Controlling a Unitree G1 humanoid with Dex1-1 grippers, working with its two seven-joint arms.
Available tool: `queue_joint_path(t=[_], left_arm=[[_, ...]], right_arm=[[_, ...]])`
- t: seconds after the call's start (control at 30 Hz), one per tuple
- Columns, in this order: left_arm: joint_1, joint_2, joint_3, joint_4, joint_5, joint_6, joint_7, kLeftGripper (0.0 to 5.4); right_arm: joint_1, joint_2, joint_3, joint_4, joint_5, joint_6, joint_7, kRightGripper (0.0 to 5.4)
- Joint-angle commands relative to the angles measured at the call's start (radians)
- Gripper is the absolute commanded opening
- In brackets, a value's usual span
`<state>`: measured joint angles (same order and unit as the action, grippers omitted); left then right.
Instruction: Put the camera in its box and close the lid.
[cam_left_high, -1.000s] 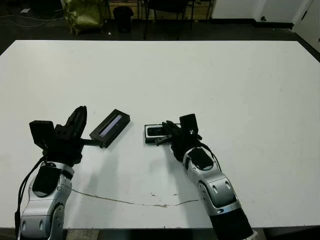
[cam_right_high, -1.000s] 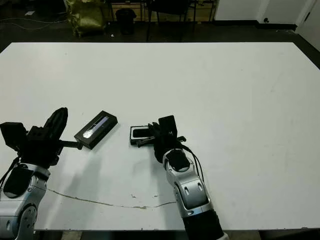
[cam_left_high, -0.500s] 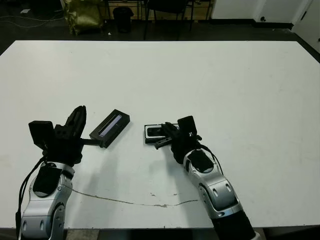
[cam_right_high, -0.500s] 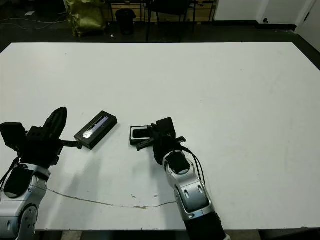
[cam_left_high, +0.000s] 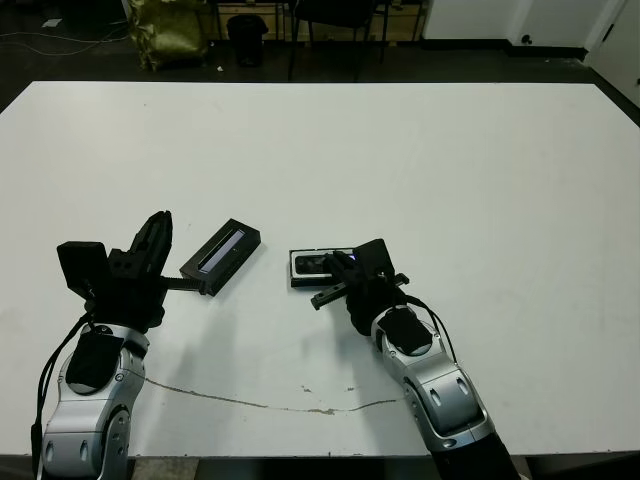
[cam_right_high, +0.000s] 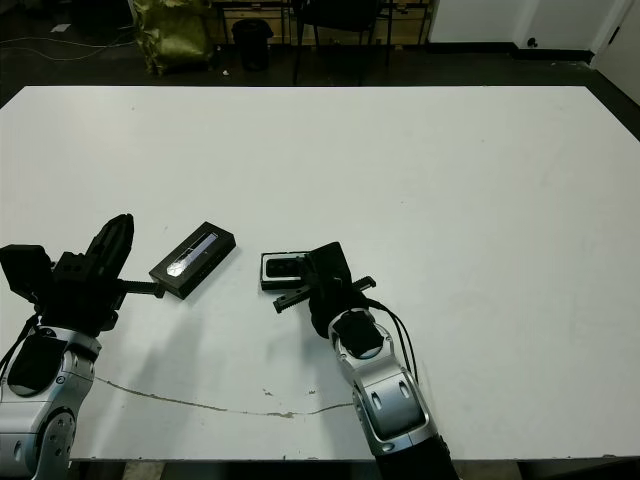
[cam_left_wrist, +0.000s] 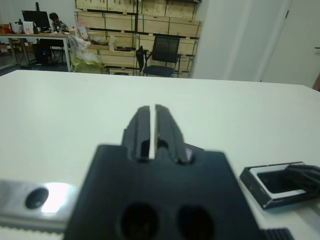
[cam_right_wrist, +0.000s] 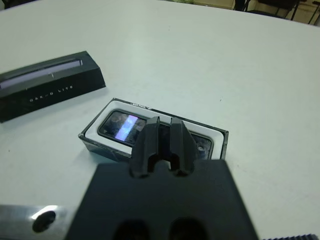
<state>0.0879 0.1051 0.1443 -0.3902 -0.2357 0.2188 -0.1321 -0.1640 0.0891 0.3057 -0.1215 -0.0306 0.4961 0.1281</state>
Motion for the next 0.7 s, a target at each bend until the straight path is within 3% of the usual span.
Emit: queue_joint_path(t=[0.03, 0.23, 0.53, 0.7], left_arm=[[0.019, 0.005, -0.001, 0.016, 0.003, -0.005, -0.004, 0.0], [0.019, 0.006, -0.002, 0.017, 0.006, 0.0, -0.001, 0.0], [0.021, 0.005, -0.002, 0.024, 0.004, -0.012, -0.006, 0.0], [0.022, 0.006, -0.002, 0.023, 0.004, -0.01, -0.006, 0.0]], right_arm=[[0.013, -0.012, -0.043, 0.044, 0.012, 0.015, -0.008, 0.02], [-0.022, 0.018, -0.126, 0.029, 0.058, -0.056, -0.023, 0.02], [-0.037, -0.015, -0.217, -0.119, 0.096, -0.192, -0.019, 0.02], [0.0, -0.038, -0.263, -0.248, 0.114, -0.186, -0.035, 0.02]])
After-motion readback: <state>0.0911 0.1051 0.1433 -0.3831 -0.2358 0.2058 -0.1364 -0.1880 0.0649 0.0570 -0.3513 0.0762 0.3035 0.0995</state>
